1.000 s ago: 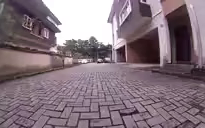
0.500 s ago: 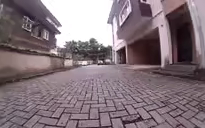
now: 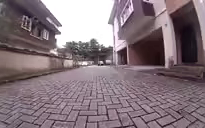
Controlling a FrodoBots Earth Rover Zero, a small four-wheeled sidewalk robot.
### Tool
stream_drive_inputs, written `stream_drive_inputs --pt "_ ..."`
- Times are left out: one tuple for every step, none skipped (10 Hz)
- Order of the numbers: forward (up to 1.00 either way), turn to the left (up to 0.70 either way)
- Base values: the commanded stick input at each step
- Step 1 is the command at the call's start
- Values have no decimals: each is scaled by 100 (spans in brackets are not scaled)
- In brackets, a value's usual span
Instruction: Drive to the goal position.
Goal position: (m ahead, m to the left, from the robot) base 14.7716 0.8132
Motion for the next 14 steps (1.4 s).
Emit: stream_drive_inputs --pt "70 0" --pt "70 0" --pt "70 0" --pt "70 0" --pt "70 0" --pt "70 0" --pt "70 0" --pt "70 0" --pt "70 0" --pt "70 0" --pt "70 0" --pt "70 0" --pt "70 0" --pt "70 0"
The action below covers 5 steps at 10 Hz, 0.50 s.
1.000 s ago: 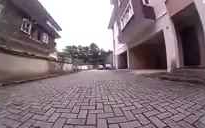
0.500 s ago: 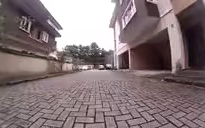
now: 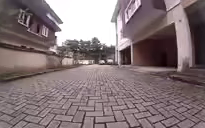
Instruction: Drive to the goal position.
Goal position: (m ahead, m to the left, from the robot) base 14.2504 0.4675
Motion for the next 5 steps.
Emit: stream_drive_inputs --pt "70 0" --pt "70 0" --pt "70 0" --pt "70 0" --pt "70 0"
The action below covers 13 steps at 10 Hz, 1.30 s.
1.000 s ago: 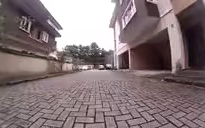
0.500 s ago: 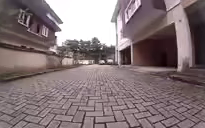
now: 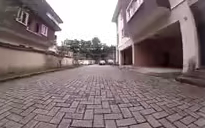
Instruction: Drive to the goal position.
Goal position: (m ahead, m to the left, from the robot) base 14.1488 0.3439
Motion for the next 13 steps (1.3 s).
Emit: stream_drive_inputs --pt "70 0" --pt "70 0" --pt "70 0" --pt "70 0" --pt "70 0" --pt "70 0" --pt "70 0" --pt "70 0" --pt "70 0" --pt "70 0" --pt "70 0" --pt "70 0" --pt "70 0"
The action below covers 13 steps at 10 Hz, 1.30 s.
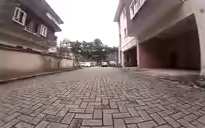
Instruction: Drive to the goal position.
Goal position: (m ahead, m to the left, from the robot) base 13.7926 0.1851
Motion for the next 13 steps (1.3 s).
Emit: stream_drive_inputs --pt "70 0" --pt "70 0" --pt "70 0" --pt "70 0" --pt "70 0" --pt "70 0" --pt "70 0" --pt "70 0" --pt "70 0" --pt "70 0" --pt "70 0" --pt "70 0" --pt "70 0"
